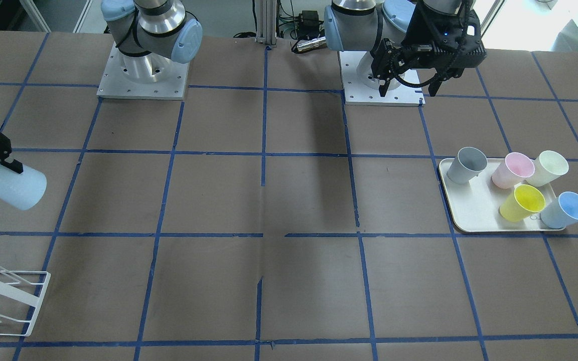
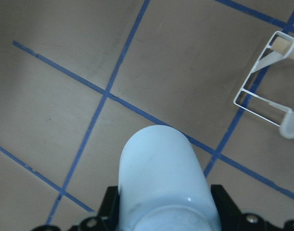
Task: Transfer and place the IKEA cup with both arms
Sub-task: 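Carry the cup toward the left gripper while the left arm rises to meet it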
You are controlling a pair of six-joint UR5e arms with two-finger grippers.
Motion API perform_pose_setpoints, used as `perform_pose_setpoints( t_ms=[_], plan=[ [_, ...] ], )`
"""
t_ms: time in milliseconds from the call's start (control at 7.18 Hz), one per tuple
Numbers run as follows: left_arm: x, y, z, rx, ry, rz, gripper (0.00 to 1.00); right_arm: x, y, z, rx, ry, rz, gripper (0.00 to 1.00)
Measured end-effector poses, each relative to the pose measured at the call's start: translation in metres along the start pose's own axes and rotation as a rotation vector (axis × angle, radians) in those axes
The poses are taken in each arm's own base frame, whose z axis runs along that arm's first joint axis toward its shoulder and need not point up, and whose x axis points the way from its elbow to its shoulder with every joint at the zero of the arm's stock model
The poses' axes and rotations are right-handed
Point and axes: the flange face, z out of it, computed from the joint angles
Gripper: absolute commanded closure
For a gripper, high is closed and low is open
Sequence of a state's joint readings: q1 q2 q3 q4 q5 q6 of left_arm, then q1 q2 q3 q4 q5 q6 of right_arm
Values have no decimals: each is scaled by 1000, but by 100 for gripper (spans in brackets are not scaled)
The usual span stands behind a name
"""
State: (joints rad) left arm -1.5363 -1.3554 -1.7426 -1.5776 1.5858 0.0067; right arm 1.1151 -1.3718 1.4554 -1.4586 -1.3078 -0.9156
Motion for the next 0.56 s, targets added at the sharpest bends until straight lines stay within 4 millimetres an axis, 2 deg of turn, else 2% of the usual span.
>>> perform_pose_setpoints(
  t_ms=[278, 557],
  plan=[
    [-7, -4, 9, -21, 9, 8, 0, -19, 2, 24, -17, -253, 142, 57],
    [-32, -19, 8, -8, 119, 9, 0, -40, 3, 50, -47, -562, 273, 57]
  ],
)
